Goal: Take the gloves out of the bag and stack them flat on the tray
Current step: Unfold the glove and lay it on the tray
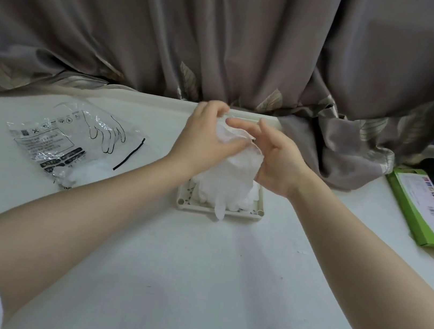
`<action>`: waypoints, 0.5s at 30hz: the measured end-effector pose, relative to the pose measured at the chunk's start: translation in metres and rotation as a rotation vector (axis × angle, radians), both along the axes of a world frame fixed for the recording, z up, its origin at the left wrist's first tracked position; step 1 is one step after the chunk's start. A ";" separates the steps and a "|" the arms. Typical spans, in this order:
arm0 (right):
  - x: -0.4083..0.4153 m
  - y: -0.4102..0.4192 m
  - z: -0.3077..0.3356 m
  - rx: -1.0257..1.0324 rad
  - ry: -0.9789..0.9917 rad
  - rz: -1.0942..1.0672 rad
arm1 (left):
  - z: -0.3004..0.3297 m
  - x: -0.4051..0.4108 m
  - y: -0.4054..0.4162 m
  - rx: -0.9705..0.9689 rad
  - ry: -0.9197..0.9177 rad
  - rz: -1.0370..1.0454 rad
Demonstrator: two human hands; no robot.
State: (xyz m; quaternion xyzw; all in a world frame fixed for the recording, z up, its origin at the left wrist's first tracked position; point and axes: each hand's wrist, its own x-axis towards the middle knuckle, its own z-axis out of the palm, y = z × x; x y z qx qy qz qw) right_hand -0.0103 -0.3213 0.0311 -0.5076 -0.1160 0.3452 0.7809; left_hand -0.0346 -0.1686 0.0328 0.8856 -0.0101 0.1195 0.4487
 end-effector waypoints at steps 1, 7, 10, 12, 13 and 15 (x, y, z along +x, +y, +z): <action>0.002 -0.001 -0.001 -0.003 -0.005 -0.013 | 0.000 0.005 0.001 -0.074 0.151 0.006; 0.019 -0.010 -0.003 -0.167 -0.053 -0.120 | -0.009 0.017 0.014 -0.726 0.731 -0.246; 0.042 -0.010 -0.010 -0.206 0.007 -0.276 | -0.019 0.033 0.019 -0.755 0.743 -0.252; 0.058 -0.007 -0.024 -0.294 -0.018 -0.345 | -0.029 0.047 0.021 -0.586 0.692 -0.193; 0.063 -0.006 -0.030 -0.356 -0.052 -0.366 | -0.033 0.053 0.021 -0.526 0.662 -0.168; 0.080 -0.001 -0.045 -0.488 -0.128 -0.398 | -0.043 0.071 0.022 -0.478 0.631 -0.131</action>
